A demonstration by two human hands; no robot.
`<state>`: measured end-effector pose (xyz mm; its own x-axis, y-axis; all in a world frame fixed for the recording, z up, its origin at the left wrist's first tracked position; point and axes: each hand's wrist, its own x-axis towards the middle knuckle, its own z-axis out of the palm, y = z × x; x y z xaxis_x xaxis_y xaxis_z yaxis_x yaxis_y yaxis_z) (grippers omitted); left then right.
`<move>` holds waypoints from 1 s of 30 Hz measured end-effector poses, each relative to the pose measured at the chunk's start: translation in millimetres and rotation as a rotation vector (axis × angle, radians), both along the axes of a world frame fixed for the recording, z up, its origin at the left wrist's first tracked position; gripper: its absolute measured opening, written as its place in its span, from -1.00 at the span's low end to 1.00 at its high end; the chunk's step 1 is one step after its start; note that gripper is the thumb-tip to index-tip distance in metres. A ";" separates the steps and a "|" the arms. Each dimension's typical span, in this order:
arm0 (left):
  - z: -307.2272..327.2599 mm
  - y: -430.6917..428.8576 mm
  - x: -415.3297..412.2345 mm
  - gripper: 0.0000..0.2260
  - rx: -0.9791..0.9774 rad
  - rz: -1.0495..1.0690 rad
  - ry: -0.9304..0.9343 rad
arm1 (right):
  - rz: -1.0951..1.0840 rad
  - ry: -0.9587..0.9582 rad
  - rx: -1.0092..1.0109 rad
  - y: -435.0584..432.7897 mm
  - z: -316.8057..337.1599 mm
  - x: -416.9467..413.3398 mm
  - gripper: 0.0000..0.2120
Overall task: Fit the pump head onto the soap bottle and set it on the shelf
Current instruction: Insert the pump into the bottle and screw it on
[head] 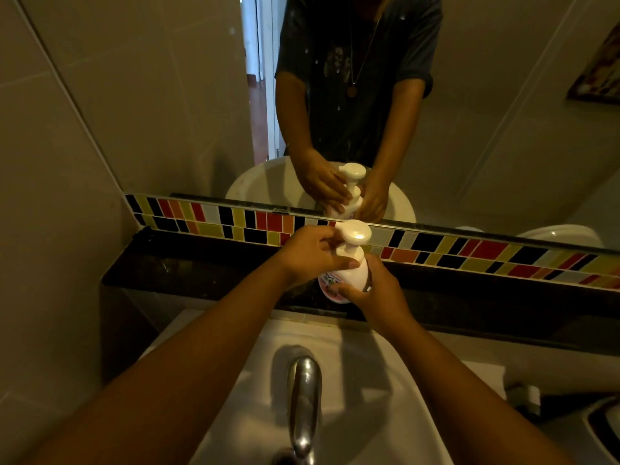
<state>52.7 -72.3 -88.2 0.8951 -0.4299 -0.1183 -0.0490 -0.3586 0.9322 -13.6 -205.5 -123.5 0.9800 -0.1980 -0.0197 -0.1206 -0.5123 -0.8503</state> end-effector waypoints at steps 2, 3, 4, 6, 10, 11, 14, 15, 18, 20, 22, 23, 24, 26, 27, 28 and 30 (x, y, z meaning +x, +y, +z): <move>-2.3 -4.1 -3.5 -0.43 0.019 0.006 -0.030 | 0.000 -0.002 0.010 -0.8 -1.3 0.4 -0.39; -4.6 -7.5 -6.0 -0.40 0.034 0.020 -0.057 | -0.006 -0.001 0.022 -1.1 -2.1 0.6 -0.39; -7.6 -10.8 -8.2 -0.37 0.041 0.046 -0.085 | -0.012 0.002 0.033 -1.3 -2.9 0.8 -0.39; -12.8 -15.3 -8.5 -0.35 0.029 0.114 -0.110 | -0.019 0.008 0.042 -1.9 -4.4 1.5 -0.39; -18.1 -14.0 -4.0 -0.39 -0.011 0.122 -0.092 | -0.018 0.020 0.042 -4.5 -6.8 4.9 -0.39; -18.8 -13.3 -3.6 -0.39 -0.017 0.112 -0.092 | -0.012 0.028 0.046 -5.8 -7.5 5.9 -0.39; -18.4 -10.7 -1.2 -0.39 -0.027 0.069 -0.082 | 0.023 0.038 0.047 -10.2 -8.6 8.0 -0.38; -18.0 -9.5 0.0 -0.38 -0.029 0.048 -0.075 | 0.041 0.035 0.046 -11.7 -9.2 8.8 -0.38; -17.6 -7.1 3.9 -0.39 -0.028 -0.008 -0.067 | 0.077 0.045 0.050 -15.9 -10.3 11.1 -0.38; -17.6 -6.8 5.5 -0.39 -0.035 -0.017 -0.067 | 0.106 0.066 0.043 -19.2 -9.9 13.5 -0.38; -17.7 -7.8 6.7 -0.38 -0.038 -0.015 -0.077 | 0.142 0.082 0.032 -22.5 -8.8 16.7 -0.38; -17.6 -7.8 6.6 -0.38 -0.033 -0.011 -0.087 | 0.155 0.088 0.033 -23.5 -7.5 18.1 -0.39; -18.0 -6.9 6.4 -0.37 -0.031 -0.011 -0.099 | 0.166 0.094 0.039 -23.8 -5.6 19.1 -0.39; -20.2 -0.4 4.5 -0.35 -0.075 -0.035 -0.107 | 0.192 0.115 0.050 -22.0 -3.1 20.4 -0.38; -21.9 5.7 4.1 -0.35 -0.113 -0.049 -0.100 | 0.206 0.123 0.053 -20.5 -2.6 21.2 -0.36; -23.3 13.2 3.8 -0.33 -0.148 -0.058 -0.086 | 0.221 0.131 0.060 -18.3 -2.5 22.0 -0.34; -26.1 29.9 4.9 -0.31 -0.175 -0.063 -0.046 | 0.248 0.134 0.086 -12.9 -2.5 22.8 -0.30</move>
